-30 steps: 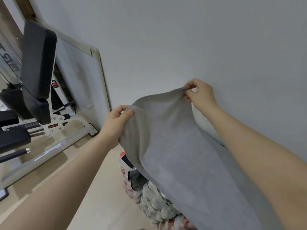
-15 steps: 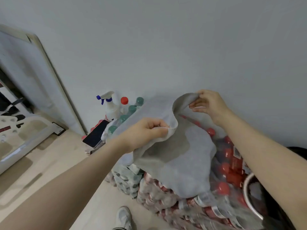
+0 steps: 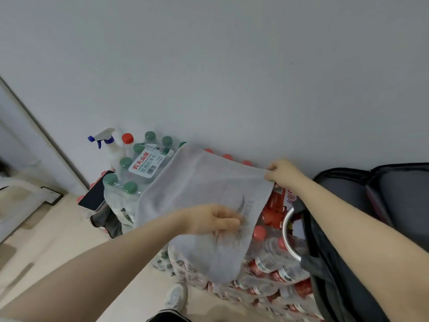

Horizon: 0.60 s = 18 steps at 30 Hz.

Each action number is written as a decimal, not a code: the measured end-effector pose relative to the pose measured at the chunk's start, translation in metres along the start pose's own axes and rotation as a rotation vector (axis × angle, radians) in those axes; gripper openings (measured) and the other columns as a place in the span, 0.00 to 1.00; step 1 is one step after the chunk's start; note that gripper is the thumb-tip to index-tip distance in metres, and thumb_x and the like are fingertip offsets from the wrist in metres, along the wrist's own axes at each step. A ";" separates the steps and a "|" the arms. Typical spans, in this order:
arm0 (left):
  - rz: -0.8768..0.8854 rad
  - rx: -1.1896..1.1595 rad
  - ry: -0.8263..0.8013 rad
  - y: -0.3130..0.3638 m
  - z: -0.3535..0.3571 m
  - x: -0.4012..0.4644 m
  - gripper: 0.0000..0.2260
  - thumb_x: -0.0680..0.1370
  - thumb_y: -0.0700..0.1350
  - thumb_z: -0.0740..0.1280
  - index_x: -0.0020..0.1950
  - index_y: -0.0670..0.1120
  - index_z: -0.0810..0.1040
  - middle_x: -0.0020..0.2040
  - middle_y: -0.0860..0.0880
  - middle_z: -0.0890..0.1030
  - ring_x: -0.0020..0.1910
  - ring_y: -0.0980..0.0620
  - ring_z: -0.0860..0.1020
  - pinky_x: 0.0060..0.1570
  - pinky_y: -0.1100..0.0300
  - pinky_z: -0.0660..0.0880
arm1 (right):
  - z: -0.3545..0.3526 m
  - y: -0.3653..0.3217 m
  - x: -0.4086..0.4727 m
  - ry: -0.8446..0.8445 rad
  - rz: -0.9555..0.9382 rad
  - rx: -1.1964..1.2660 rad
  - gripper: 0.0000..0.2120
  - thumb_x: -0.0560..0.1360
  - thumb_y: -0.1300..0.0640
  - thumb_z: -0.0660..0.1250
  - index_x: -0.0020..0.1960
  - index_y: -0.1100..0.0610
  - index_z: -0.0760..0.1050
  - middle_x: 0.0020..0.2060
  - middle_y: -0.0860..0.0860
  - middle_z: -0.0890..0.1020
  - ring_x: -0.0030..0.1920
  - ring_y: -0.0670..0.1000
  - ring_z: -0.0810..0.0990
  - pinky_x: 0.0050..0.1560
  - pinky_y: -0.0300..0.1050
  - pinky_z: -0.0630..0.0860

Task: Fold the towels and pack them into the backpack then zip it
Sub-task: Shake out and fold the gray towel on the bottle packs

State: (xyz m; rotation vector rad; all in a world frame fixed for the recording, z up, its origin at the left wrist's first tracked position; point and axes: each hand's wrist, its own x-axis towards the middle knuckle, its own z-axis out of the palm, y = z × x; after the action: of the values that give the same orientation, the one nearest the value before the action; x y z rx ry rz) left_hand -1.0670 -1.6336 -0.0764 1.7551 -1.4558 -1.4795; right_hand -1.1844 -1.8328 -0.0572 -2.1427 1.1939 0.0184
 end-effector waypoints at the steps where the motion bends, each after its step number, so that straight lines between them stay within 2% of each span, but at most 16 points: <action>1: -0.006 0.054 0.097 -0.003 -0.010 0.004 0.13 0.80 0.48 0.59 0.61 0.48 0.75 0.39 0.55 0.77 0.35 0.59 0.73 0.40 0.69 0.71 | 0.003 0.000 0.001 0.013 -0.007 -0.043 0.07 0.73 0.64 0.63 0.37 0.59 0.76 0.33 0.52 0.76 0.38 0.54 0.76 0.34 0.42 0.67; 2: -0.009 0.076 0.212 -0.004 -0.023 0.008 0.12 0.80 0.47 0.59 0.60 0.48 0.76 0.39 0.52 0.77 0.35 0.57 0.73 0.41 0.66 0.72 | 0.007 -0.002 0.002 0.028 -0.012 -0.067 0.09 0.73 0.64 0.62 0.36 0.60 0.78 0.33 0.52 0.77 0.40 0.54 0.76 0.35 0.42 0.67; 4: 0.012 0.059 0.413 -0.008 -0.051 0.015 0.10 0.80 0.44 0.59 0.56 0.46 0.77 0.41 0.48 0.77 0.36 0.54 0.73 0.41 0.63 0.72 | 0.015 -0.007 0.006 0.075 -0.038 -0.103 0.09 0.73 0.63 0.62 0.42 0.64 0.81 0.40 0.57 0.82 0.44 0.56 0.79 0.40 0.44 0.71; 6: 0.031 0.085 0.529 -0.013 -0.078 0.022 0.10 0.79 0.41 0.59 0.56 0.45 0.77 0.44 0.49 0.78 0.41 0.53 0.74 0.43 0.64 0.70 | 0.023 -0.012 0.011 0.091 -0.048 -0.152 0.10 0.73 0.63 0.62 0.45 0.66 0.80 0.45 0.60 0.83 0.47 0.58 0.80 0.43 0.46 0.73; 8: 0.027 0.211 0.588 -0.019 -0.103 0.030 0.12 0.79 0.41 0.58 0.60 0.45 0.75 0.51 0.49 0.78 0.47 0.53 0.74 0.47 0.67 0.66 | 0.027 -0.017 0.017 0.063 -0.044 -0.184 0.09 0.73 0.63 0.62 0.46 0.64 0.81 0.46 0.59 0.83 0.48 0.58 0.80 0.44 0.45 0.73; 11: 0.070 0.486 0.577 -0.034 -0.136 0.046 0.15 0.79 0.38 0.56 0.65 0.44 0.72 0.63 0.45 0.75 0.61 0.46 0.72 0.56 0.64 0.63 | 0.030 -0.024 0.024 0.029 -0.037 -0.167 0.08 0.73 0.61 0.63 0.46 0.62 0.81 0.46 0.57 0.83 0.49 0.55 0.80 0.45 0.43 0.72; 13: 0.058 0.649 0.533 -0.046 -0.153 0.057 0.16 0.80 0.41 0.55 0.68 0.46 0.69 0.67 0.46 0.71 0.66 0.44 0.67 0.63 0.57 0.63 | 0.033 -0.026 0.027 0.006 -0.026 -0.145 0.07 0.74 0.60 0.63 0.42 0.60 0.79 0.41 0.55 0.82 0.45 0.54 0.79 0.40 0.42 0.69; 15: 0.007 0.770 0.480 -0.054 -0.164 0.065 0.16 0.80 0.44 0.55 0.68 0.48 0.68 0.69 0.47 0.69 0.68 0.44 0.65 0.65 0.53 0.63 | 0.034 -0.026 0.029 -0.057 0.006 -0.123 0.07 0.74 0.58 0.64 0.37 0.55 0.73 0.36 0.49 0.78 0.42 0.51 0.75 0.35 0.40 0.66; 18: -0.004 0.847 0.423 -0.059 -0.173 0.072 0.14 0.80 0.47 0.58 0.64 0.47 0.70 0.64 0.46 0.73 0.64 0.45 0.67 0.61 0.54 0.64 | 0.034 -0.027 0.030 -0.156 0.036 -0.129 0.07 0.74 0.54 0.65 0.40 0.56 0.73 0.37 0.50 0.75 0.41 0.50 0.73 0.39 0.44 0.66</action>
State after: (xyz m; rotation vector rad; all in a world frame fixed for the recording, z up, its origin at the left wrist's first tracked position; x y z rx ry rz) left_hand -0.8947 -1.7260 -0.0976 2.3264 -1.9640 -0.4043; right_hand -1.1364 -1.8264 -0.0784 -2.1851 1.1674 0.2803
